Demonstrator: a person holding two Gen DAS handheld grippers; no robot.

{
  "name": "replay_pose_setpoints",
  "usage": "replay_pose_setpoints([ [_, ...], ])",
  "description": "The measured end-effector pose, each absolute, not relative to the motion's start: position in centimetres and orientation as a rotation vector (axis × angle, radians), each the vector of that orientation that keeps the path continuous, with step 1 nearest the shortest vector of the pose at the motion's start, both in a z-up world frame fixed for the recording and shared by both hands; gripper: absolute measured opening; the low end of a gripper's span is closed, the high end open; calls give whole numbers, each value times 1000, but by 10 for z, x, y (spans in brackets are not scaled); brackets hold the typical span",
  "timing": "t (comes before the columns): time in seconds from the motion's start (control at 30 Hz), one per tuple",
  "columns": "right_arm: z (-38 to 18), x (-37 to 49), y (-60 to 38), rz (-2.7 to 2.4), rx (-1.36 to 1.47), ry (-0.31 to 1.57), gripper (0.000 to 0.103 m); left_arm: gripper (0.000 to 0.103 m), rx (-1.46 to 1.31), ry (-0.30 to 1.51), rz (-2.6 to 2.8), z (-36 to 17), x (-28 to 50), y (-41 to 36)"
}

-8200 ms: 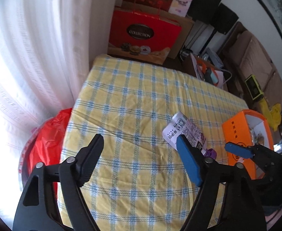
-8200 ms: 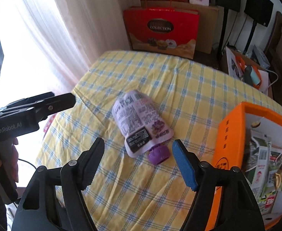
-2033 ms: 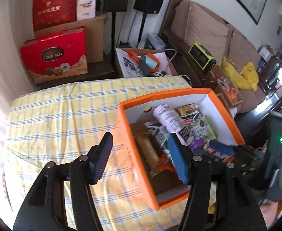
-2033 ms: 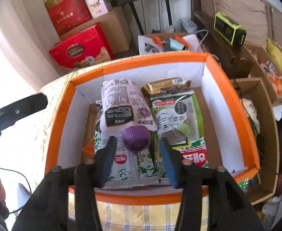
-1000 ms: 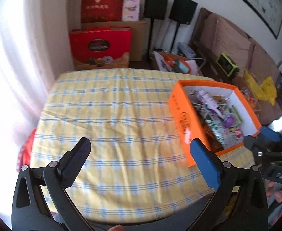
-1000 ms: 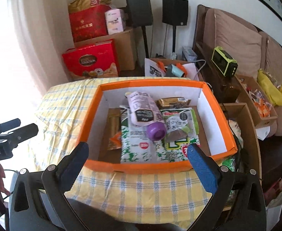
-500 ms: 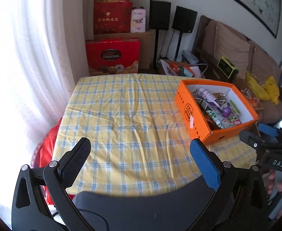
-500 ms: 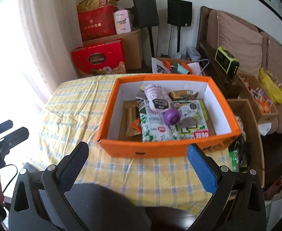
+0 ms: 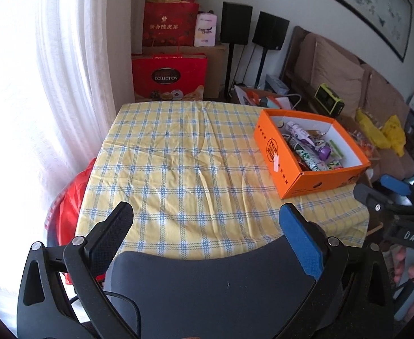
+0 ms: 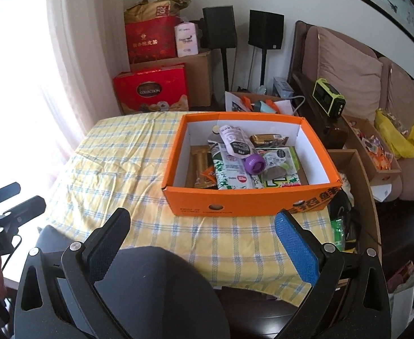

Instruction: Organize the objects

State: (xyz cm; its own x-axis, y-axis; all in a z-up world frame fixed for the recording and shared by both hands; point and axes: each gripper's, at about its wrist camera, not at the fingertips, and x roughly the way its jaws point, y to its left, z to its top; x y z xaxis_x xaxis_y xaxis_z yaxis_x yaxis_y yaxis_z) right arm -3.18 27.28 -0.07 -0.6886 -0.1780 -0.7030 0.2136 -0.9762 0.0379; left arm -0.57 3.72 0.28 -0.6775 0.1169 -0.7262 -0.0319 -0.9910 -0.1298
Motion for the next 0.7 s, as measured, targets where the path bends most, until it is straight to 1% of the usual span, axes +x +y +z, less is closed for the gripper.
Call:
replay_pose_setpoints([
  [0.1, 0, -25, 269, -2714, 1113, 94, 103, 103, -1203, -170, 2809, 5, 0, 36],
  [0.7, 8, -12, 266, -2734, 1078, 82, 103, 103, -1238, -109, 2837, 7, 9, 43],
])
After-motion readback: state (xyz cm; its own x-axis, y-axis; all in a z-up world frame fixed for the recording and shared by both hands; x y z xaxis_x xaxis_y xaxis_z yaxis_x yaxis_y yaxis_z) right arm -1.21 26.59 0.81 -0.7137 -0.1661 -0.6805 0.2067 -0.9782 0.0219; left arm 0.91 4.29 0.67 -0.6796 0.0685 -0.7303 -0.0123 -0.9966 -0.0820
